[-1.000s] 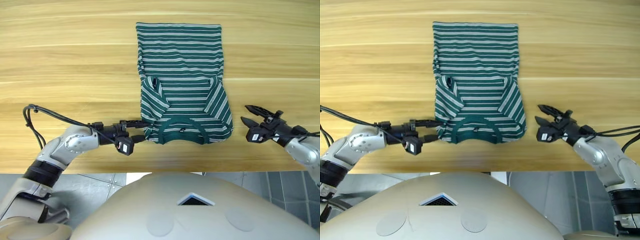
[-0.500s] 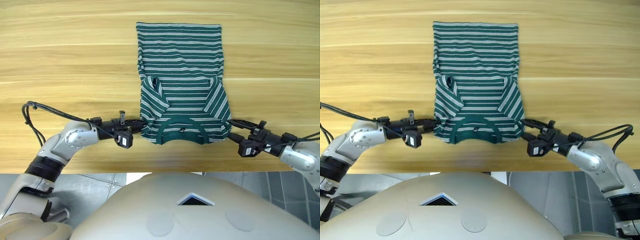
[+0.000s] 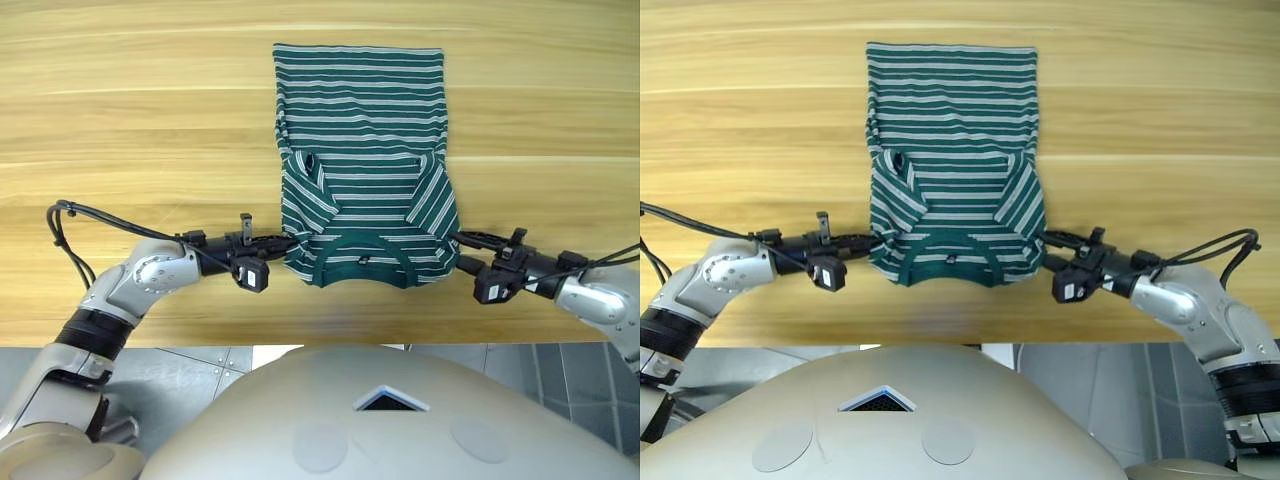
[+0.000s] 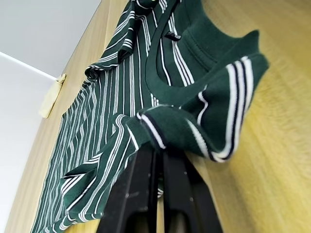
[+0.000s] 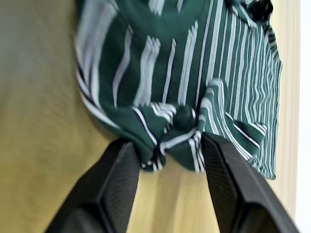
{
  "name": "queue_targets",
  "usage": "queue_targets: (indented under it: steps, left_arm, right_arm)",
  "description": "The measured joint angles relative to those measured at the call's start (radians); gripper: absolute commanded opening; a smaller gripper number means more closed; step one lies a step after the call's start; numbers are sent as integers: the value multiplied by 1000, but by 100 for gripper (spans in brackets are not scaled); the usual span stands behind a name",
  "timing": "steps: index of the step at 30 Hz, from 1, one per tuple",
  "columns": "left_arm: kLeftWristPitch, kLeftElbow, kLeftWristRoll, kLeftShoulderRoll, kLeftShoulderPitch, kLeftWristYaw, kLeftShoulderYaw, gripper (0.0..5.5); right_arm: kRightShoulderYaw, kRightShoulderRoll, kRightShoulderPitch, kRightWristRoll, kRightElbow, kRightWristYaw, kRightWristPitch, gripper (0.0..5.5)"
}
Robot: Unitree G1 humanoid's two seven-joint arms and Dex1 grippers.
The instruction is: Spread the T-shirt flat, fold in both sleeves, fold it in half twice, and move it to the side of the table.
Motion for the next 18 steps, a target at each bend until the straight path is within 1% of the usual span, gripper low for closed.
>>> queue_targets:
  steps: [1, 2, 3, 4, 6, 8, 12, 15, 18]
  left_arm:
    - [0, 2, 0, -1, -2, 1, 0, 0]
    - [0, 6, 1, -5, -6, 2, 0, 0]
    - [0, 7, 1, -7, -8, 3, 0, 0]
    - [0, 8, 1, -8, -8, 4, 0, 0]
    - [0, 11, 2, -11, -9, 9, 1, 0]
    - [0, 14, 5, -15, -10, 19, 2, 0]
    - [0, 20, 9, -27, -13, 28, 3, 0]
    - [0, 22, 11, -30, -14, 33, 3, 0]
    - [0, 23, 15, -39, -15, 40, 3, 0]
  right_arm:
    - [-30, -6, 3, -17, 15, -14, 14, 217]
    - [-104, -38, 1, -31, 78, -45, 50, 217]
    - [-143, -62, -4, -31, 108, -60, 60, 217]
    - [-162, -73, -11, -31, 124, -67, 61, 217]
    - [-162, -75, -27, -31, 139, -70, 55, 217]
    - [-134, -69, -67, -31, 147, -66, 43, 217]
    - [-13, -9, -154, -68, 199, -48, 9, 217]
    - [36, 13, -186, -66, 206, -48, -18, 217]
    - [73, 23, -178, -59, 177, -46, -33, 217]
